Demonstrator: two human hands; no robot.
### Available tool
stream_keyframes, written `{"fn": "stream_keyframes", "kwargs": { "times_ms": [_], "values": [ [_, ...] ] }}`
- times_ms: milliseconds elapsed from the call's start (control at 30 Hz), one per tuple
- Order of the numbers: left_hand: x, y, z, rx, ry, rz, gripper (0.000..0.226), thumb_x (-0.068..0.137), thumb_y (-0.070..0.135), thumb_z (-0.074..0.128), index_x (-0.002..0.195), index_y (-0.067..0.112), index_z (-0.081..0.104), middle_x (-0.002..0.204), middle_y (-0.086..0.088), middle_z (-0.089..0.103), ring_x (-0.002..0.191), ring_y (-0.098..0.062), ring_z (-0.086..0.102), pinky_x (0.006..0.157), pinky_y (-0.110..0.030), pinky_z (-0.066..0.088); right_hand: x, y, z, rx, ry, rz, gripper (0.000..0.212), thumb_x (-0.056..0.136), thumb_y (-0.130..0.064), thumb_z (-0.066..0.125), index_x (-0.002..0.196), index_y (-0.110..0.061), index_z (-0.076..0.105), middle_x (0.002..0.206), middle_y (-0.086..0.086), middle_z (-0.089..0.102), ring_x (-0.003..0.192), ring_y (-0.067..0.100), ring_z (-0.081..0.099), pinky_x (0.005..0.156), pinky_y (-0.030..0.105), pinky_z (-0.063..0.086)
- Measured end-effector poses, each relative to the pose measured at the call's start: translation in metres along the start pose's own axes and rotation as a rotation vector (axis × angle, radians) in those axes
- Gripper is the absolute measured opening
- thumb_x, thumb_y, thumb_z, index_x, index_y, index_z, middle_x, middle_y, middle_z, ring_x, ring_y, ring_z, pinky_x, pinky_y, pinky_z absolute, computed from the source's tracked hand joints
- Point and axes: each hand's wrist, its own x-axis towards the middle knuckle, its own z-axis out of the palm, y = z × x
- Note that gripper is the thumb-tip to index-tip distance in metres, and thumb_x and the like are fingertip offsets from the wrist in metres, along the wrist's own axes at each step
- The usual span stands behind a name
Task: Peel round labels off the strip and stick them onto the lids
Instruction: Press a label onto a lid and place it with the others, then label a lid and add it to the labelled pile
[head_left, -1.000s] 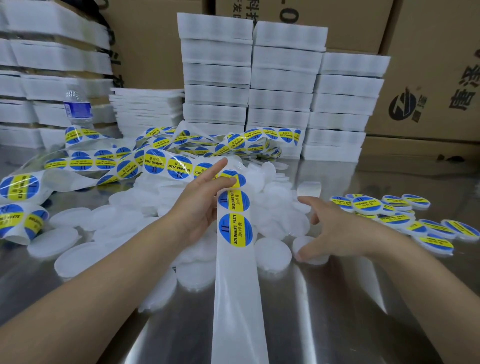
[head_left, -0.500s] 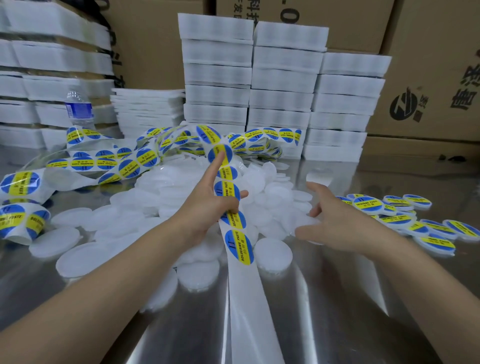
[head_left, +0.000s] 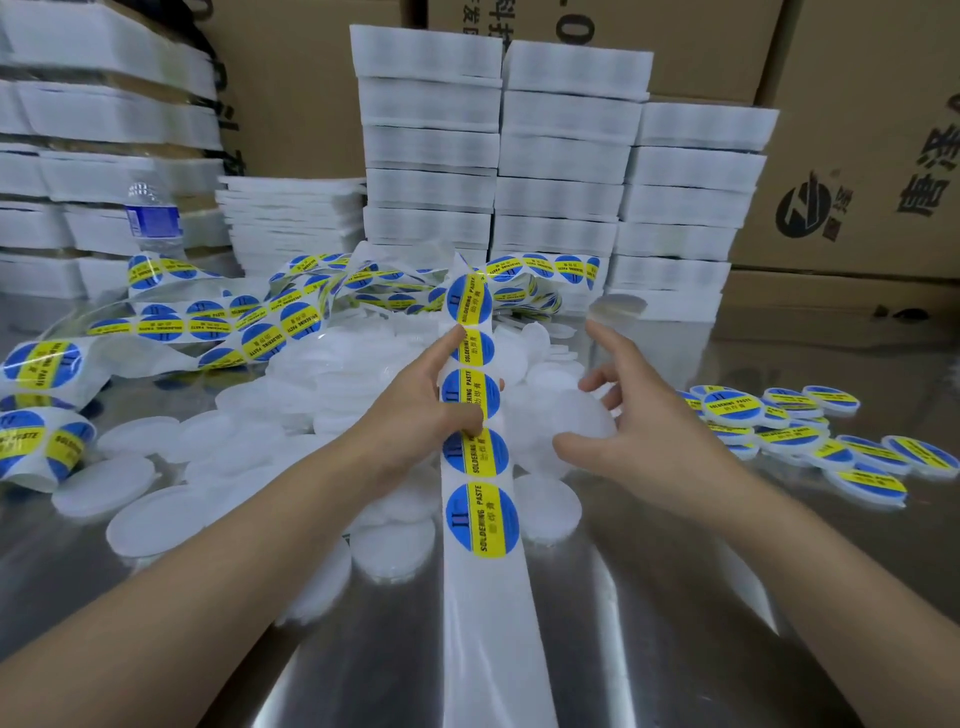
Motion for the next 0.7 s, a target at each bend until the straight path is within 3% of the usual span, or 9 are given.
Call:
{"fn": "stream_keyframes", "kwargs": {
  "times_ms": [100,167,300,400,500,567,700],
  "values": [
    [-0.002,0.002,0.003,-0.015,-0.092,0.007,0.078,0.077,-0.022,0.05,0.135,0.03,0.049,0.116,0.008,0.064,0.09,-0.008,0.066,0.069,-0.021,0.051,-0.003,-0.005,0.009,0.0,0.049,-0.143,0.094,0.069,-0.028,0.077,0.141,-0.045,0.019,0.105,-0.019,0.045,0.094,0.0,0.044,0.079,0.015,0.035],
    [-0.006,0.004,0.005,-0.026,-0.131,-0.008,0.066,0.078,-0.022,0.046,0.119,0.026,0.064,0.095,0.01,0.069,0.073,-0.002,0.062,0.063,-0.016,0.049,-0.005,-0.007,0.013,-0.013,0.067,-0.199,0.092,0.07,-0.028,0.078,0.141,-0.042,0.021,0.106,-0.02,0.045,0.095,0.002,0.043,0.082,0.013,0.034],
    [-0.009,0.008,0.005,-0.073,-0.162,-0.066,0.049,0.08,-0.015,0.049,0.091,0.024,0.076,0.086,0.0,0.072,0.071,-0.012,0.065,0.065,-0.023,0.054,-0.006,-0.007,0.018,-0.025,0.072,-0.237,0.09,0.071,-0.024,0.078,0.136,-0.044,0.021,0.107,-0.018,0.044,0.1,0.003,0.042,0.09,0.016,0.034],
    [-0.01,0.01,0.005,-0.156,-0.185,-0.088,0.013,0.075,0.011,0.069,0.081,0.017,0.079,0.089,-0.009,0.075,0.082,-0.024,0.071,0.075,-0.034,0.059,-0.007,-0.007,0.02,-0.024,0.084,-0.265,0.09,0.07,-0.022,0.078,0.131,-0.048,0.018,0.109,-0.014,0.045,0.101,0.002,0.041,0.093,0.019,0.035],
    [-0.011,0.009,0.006,-0.106,-0.18,-0.113,0.022,0.063,0.029,0.075,0.078,0.014,0.078,0.088,-0.013,0.075,0.081,-0.026,0.07,0.082,-0.039,0.056,-0.008,-0.006,0.022,-0.027,0.096,-0.315,0.09,0.07,-0.021,0.079,0.132,-0.047,0.02,0.11,-0.009,0.047,0.104,0.004,0.043,0.096,0.024,0.038],
    [-0.011,0.01,0.007,-0.052,-0.167,-0.12,0.008,0.073,0.021,0.075,0.075,0.013,0.078,0.085,-0.013,0.075,0.075,-0.024,0.069,0.078,-0.035,0.056,-0.007,-0.005,0.023,-0.038,0.104,-0.349,0.091,0.069,-0.021,0.079,0.133,-0.047,0.02,0.109,-0.009,0.047,0.104,0.002,0.043,0.096,0.025,0.039],
    [-0.011,0.011,0.007,-0.045,-0.142,-0.166,0.014,0.082,0.015,0.069,0.072,0.011,0.077,0.078,-0.012,0.074,0.064,-0.021,0.067,0.068,-0.029,0.056,-0.007,-0.005,0.022,-0.043,0.105,-0.385,0.087,0.071,-0.02,0.078,0.131,-0.05,0.022,0.107,-0.013,0.047,0.104,-0.004,0.042,0.094,0.017,0.035]
  ]
}}
